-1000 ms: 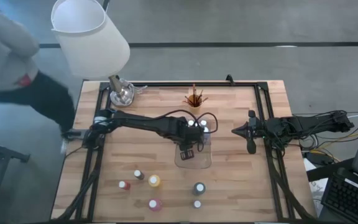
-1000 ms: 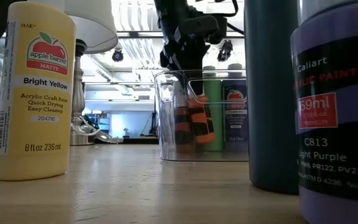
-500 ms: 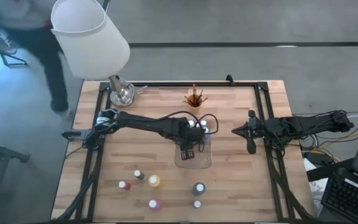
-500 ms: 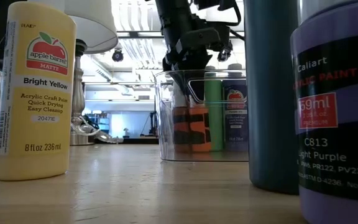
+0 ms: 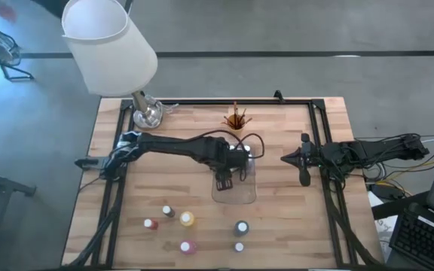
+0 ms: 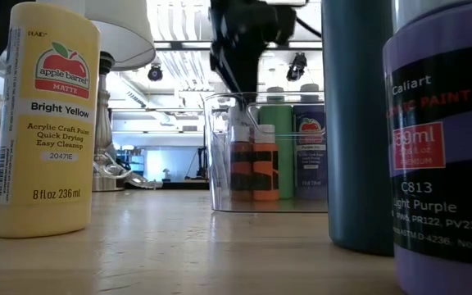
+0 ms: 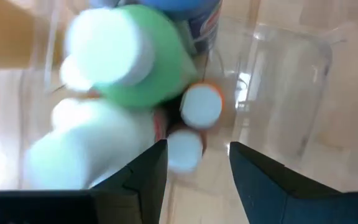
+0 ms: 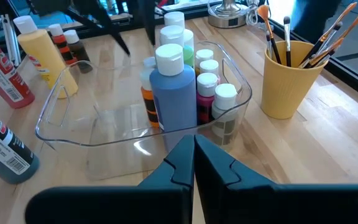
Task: Pick & Place Paint Supplies
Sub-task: Put the large dark green paint bottle into the transparent bin
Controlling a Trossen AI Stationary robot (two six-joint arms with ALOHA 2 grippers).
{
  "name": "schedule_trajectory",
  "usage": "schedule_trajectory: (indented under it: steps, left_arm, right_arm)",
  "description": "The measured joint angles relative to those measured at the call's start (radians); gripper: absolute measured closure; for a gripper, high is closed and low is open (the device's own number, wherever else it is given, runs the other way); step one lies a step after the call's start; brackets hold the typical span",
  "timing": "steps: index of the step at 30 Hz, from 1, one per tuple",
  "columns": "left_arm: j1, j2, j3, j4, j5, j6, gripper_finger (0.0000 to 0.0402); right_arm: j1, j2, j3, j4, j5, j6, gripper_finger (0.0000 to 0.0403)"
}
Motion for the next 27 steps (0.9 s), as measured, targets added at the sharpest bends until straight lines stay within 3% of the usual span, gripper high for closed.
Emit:
schedule_trajectory:
  steps: [8,14,27]
  left_arm:
    - [-0.03,-0.011,0.214,-0.229,-0.003,-0.074,0.0225]
    - [-0.088,-0.073,0.24,-0.26,-0.025,-0.08,0.0225]
    - [-0.281,-0.254,0.108,-0.247,-0.368,-0.194,0.0225]
  right_arm:
    - [0.0,0.0,0.0,0.0,0.0,0.0,0.0394]
    - [0.0,0.0,0.0,0.0,0.0,0.0,0.0394]
    - [0.0,0.0,0.0,0.001,0.0,0.0,0.0394]
